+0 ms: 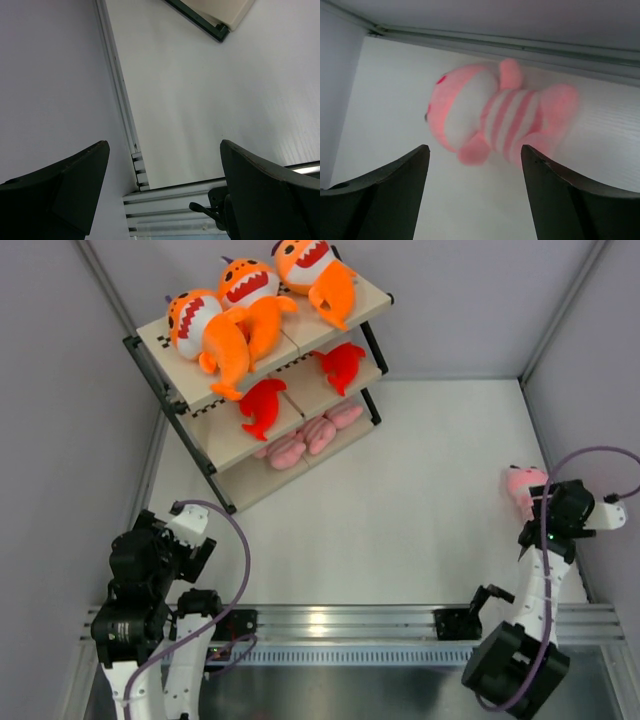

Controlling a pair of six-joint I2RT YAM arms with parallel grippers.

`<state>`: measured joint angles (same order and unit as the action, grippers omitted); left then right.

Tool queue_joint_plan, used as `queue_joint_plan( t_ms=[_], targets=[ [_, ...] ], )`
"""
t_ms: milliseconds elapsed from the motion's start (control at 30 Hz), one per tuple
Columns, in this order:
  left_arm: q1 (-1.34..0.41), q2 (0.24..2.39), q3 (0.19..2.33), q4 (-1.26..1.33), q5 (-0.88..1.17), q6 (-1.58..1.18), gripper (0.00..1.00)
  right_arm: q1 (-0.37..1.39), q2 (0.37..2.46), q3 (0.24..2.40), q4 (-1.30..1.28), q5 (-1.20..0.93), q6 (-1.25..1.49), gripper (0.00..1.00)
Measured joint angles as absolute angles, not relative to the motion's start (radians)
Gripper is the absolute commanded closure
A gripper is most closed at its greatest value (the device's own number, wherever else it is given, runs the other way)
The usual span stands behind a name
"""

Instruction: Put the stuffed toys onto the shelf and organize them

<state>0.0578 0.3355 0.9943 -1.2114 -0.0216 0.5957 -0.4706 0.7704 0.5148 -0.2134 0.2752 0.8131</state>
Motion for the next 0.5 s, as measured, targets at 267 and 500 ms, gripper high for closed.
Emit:
queue_joint_plan(
  t_ms=[267, 500],
  targets=[
    [0.057, 0.336, 0.995, -1.211, -0.02, 0.596, 0.01, -0.685, 0.999, 0.48, -0.178, 0.154, 0.807, 0.25],
    [0.057, 0.351, 0.997, -1.211, -0.025, 0.596, 0.01, -0.686, 1.164, 0.48, -0.063, 0.093, 0.798, 0.8]
  ],
)
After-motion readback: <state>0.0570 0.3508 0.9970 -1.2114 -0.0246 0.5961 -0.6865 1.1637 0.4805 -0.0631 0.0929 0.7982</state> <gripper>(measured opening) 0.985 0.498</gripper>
